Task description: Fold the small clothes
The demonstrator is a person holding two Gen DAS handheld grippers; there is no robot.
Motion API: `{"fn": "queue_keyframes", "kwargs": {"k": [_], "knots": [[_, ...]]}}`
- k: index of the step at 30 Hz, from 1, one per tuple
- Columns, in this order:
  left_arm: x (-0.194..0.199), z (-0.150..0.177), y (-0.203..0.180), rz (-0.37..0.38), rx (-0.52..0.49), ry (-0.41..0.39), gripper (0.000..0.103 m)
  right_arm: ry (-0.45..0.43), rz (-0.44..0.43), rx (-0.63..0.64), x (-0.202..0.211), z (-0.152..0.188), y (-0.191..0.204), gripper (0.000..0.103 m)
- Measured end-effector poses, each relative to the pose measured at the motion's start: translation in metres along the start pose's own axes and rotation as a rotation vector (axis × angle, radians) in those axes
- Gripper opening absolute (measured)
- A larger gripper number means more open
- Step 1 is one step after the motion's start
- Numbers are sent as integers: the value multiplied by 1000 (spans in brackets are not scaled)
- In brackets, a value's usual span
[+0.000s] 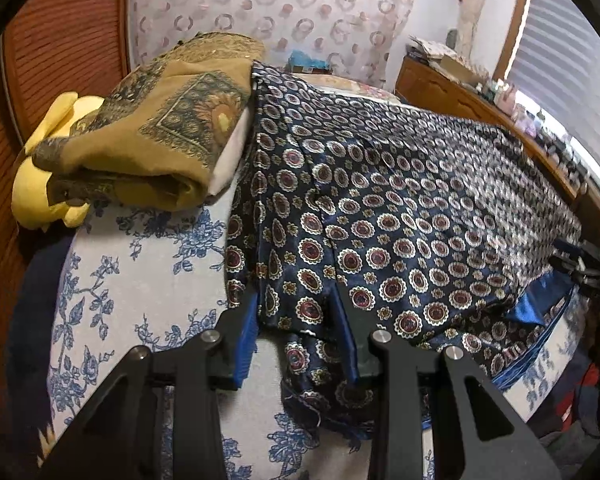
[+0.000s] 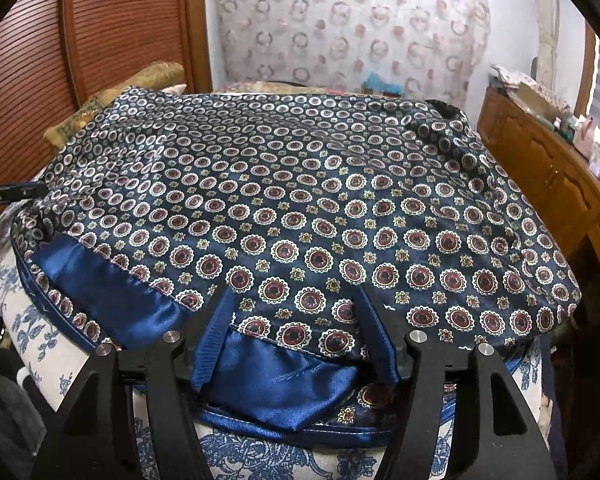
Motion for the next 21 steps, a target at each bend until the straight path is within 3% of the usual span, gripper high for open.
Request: {"fn": "queue_keyframes", "kwargs": {"k": [1, 3, 4, 5, 13, 21], "knots": [[0, 1, -4, 9, -17, 5, 33, 0, -1, 0, -1, -1, 0, 64], [1, 4, -11, 20, -50, 17, 22, -3, -1, 0, -1, -1, 0, 65], [1, 4, -13, 15, -63, 19, 8, -2, -1, 0, -1, -1, 1, 65], [1, 4, -14, 28, -66, 20, 0, -3, 0, 0, -1, -1, 0, 65], [26, -21, -25, 117, -13, -68, 0, -5, -6, -3, 0, -1, 0, 65], [51, -76, -92, 226, -107, -159, 0, -19, -29, -37, 4, -1, -3, 65]]}}
Point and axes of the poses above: each gripper's, at about its wrist camera, not at the fingertips, and x roughly against the way its jaws point, y to its left, z to its underside, the point moved 9 cm from there along -x, roughly the way its jaws point, and after that the axes turned 3 degrees about z, right-handed, at the moved point
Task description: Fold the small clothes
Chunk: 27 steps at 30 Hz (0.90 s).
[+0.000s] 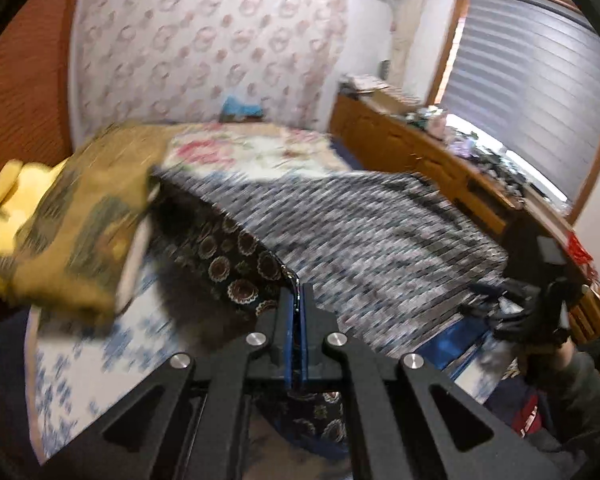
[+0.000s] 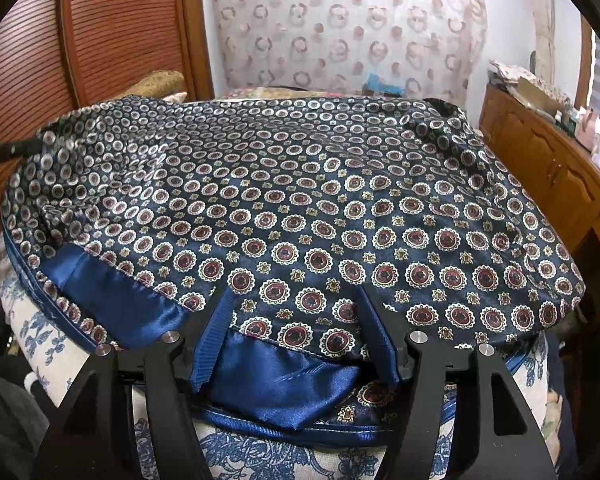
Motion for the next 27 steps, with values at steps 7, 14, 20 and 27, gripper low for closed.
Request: {"fn": "queue_keyframes", "kwargs": {"k": [7, 14, 20, 27], "knots": [[-31, -47, -87, 119, -143, 3, 0, -22, -12, -61, 19, 6, -23, 65], [-69, -80, -170, 217, -256, 38, 0, -53, 35, -108, 47, 18, -63, 65], [-103, -89, -247, 292, -349, 86, 0, -82, 61, -177, 72, 29, -98, 65], [-142, -64, -265, 281, -389, 228, 4, -79, 62, -206, 79, 39, -113, 65]]}}
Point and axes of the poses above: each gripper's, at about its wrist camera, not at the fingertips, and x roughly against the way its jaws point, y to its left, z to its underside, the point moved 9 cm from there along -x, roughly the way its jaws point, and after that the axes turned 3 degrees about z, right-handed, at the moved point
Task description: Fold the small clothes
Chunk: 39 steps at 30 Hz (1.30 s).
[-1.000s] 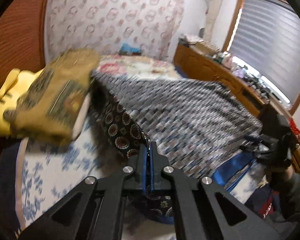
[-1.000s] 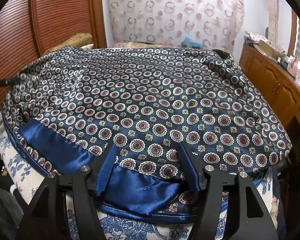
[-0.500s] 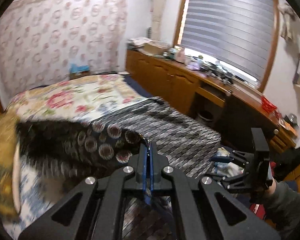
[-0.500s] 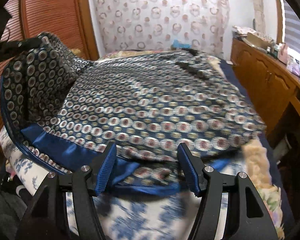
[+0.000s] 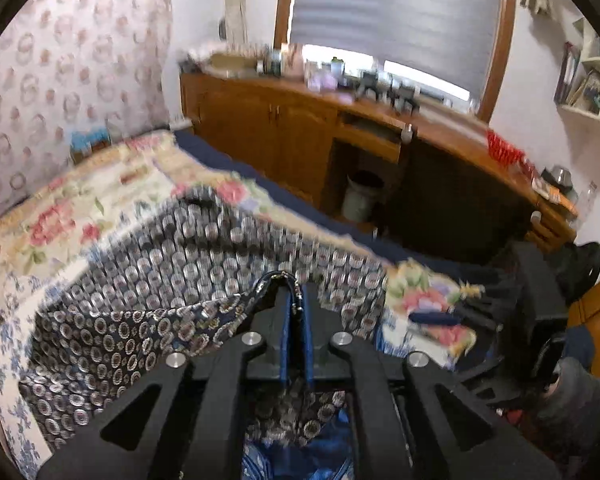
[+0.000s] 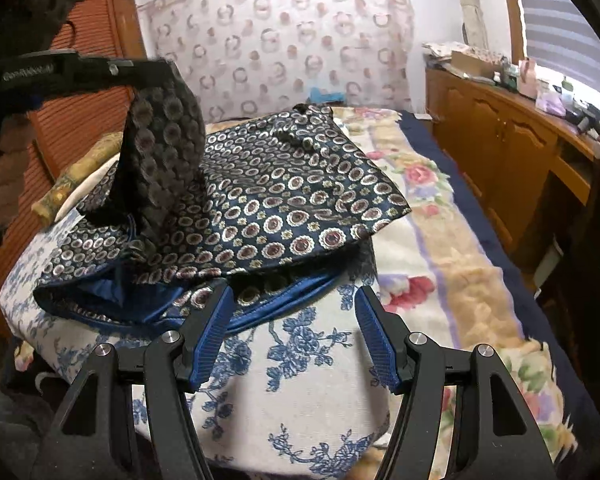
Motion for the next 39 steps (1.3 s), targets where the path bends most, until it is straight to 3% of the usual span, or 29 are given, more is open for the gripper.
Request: {"fn": "queue_keyframes", "kwargs": {"k": [3, 7, 11, 16, 23, 27, 31, 38, 39], "knots": [[-3, 9, 7, 4, 10, 39, 19, 0, -1, 1, -1, 0, -1, 65], [15, 10, 17, -29, 23, 7, 37, -2, -2, 1, -1, -1, -2, 65], [53, 13, 37, -85, 20, -44, 41, -9, -2, 2, -2, -8, -2, 65], [90, 43, 87, -180, 72, -62, 42, -32, -23, 26, 1, -27, 12, 65], [100, 116, 162, -288, 179, 14, 42, -35, -86, 83, -10, -45, 56, 65], [86, 148, 188, -283, 249, 55, 42, -24, -126, 138, -20, -51, 88, 65], [63, 169, 196, -225, 305, 93, 42, -17, -142, 178, -30, -60, 105, 65], [40, 174, 206, -215, 321, 115, 41, 5, -124, 182, -46, -68, 97, 65], [40, 172, 206, -204, 323, 112, 37, 9, -121, 183, -49, -69, 95, 65]]}}
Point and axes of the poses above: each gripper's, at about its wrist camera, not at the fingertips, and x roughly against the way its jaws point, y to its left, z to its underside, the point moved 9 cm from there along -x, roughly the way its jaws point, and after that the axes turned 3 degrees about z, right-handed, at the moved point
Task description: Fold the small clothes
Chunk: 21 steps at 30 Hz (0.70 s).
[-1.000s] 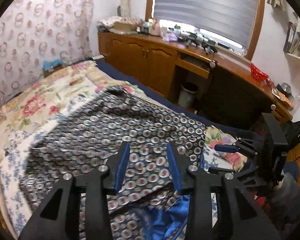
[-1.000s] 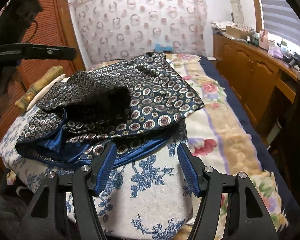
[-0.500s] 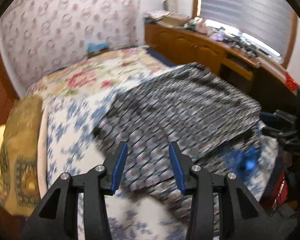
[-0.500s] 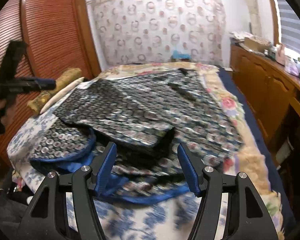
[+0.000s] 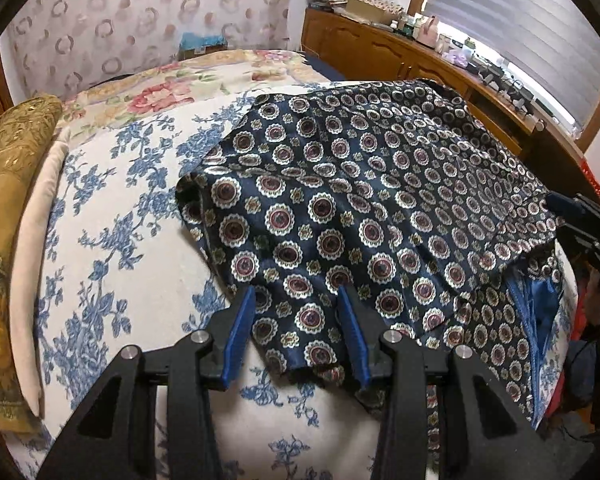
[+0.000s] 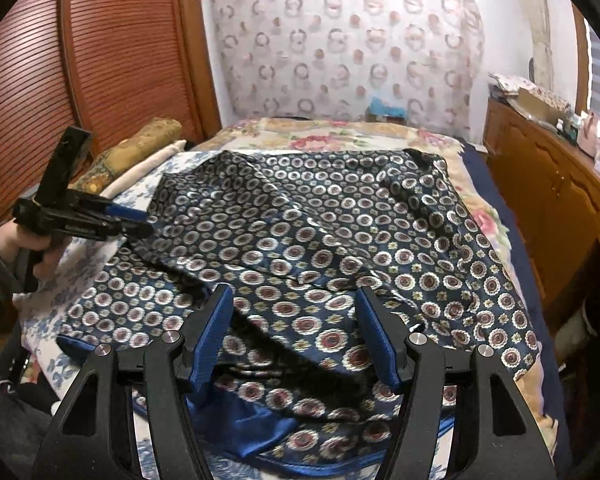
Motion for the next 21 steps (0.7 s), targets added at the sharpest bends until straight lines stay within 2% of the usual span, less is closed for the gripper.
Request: {"fn": "queue_keyframes", "kwargs": {"k": [1, 2, 7, 12, 15, 17, 21], "knots": [[1, -2, -2, 14, -1, -4, 10, 4, 1, 0, -2, 0, -2, 65], [2, -4, -4, 21, -6, -4, 1, 8, 1, -1, -4, 2, -4, 65], [34, -37, -25, 17, -55, -102, 0, 13, -1, -3, -10, 1, -15, 65], [60, -102, -58, 40, -117, -198, 0, -8, -22, -29, -8, -5, -29, 65], [54, -138, -70, 35, -151, -214, 0, -16, -34, -49, -6, -8, -38, 65], [41, -163, -80, 58, -161, -202, 0, -17, -34, -61, -6, -9, -46, 65], [19, -196, -101, 54, -212, -188, 0, -21, -24, -80, -5, -11, -61, 65]]}}
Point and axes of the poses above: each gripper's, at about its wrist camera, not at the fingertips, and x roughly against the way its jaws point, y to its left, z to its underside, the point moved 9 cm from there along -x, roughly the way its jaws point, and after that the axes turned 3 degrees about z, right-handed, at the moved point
